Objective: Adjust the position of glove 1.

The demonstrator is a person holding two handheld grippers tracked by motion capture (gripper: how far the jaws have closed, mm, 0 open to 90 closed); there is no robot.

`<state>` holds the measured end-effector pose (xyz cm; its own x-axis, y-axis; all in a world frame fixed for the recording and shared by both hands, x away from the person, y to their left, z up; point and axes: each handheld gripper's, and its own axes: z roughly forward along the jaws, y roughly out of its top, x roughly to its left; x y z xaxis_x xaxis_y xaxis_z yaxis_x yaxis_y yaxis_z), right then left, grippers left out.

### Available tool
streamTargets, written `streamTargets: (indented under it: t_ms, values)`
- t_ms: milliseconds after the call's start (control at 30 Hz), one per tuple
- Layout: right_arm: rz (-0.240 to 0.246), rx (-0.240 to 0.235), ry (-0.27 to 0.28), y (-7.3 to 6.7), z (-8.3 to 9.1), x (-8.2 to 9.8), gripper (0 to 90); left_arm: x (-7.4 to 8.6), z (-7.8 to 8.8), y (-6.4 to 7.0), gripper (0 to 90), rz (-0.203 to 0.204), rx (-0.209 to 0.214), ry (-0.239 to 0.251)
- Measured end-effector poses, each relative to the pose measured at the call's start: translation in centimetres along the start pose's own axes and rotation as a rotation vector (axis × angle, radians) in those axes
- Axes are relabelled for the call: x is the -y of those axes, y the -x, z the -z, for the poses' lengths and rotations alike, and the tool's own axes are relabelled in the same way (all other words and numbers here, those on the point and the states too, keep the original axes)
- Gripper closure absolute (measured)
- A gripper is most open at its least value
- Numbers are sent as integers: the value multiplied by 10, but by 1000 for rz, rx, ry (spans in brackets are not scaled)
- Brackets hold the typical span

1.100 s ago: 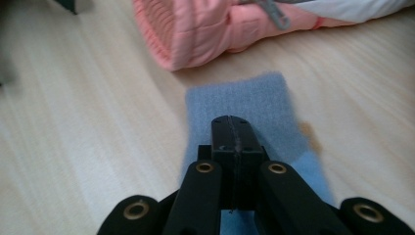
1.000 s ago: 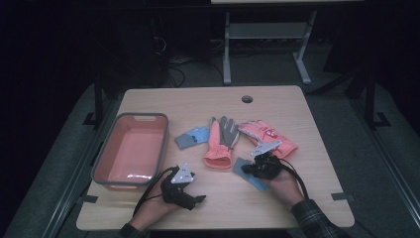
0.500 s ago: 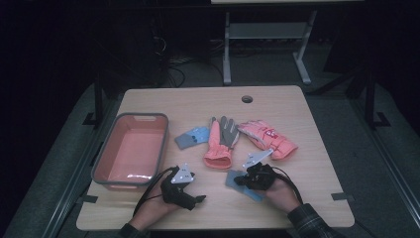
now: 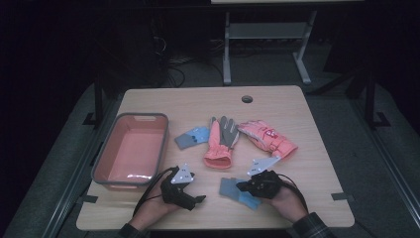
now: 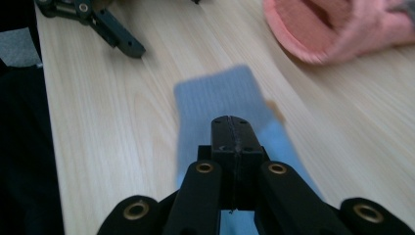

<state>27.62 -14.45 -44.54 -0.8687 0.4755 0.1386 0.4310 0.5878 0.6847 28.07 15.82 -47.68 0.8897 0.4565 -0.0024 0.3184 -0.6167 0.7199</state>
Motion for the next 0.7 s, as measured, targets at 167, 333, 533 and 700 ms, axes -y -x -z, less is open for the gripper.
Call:
streamTargets:
  t_ms: [167, 333, 533, 700]
  values:
    - [-31, 18, 5, -4, 17, 17, 899, 0, 0, 0, 123, -5, 0, 0]
    - [-73, 40, -14, -11, 30, 39, 899, 0, 0, 0, 123, -5, 0, 0]
    - [-85, 43, -26, -8, 29, 42, 899, 0, 0, 0, 123, -4, 0, 0]
    - [-76, 47, -78, -6, 21, 43, 899, 0, 0, 0, 123, -4, 0, 0]
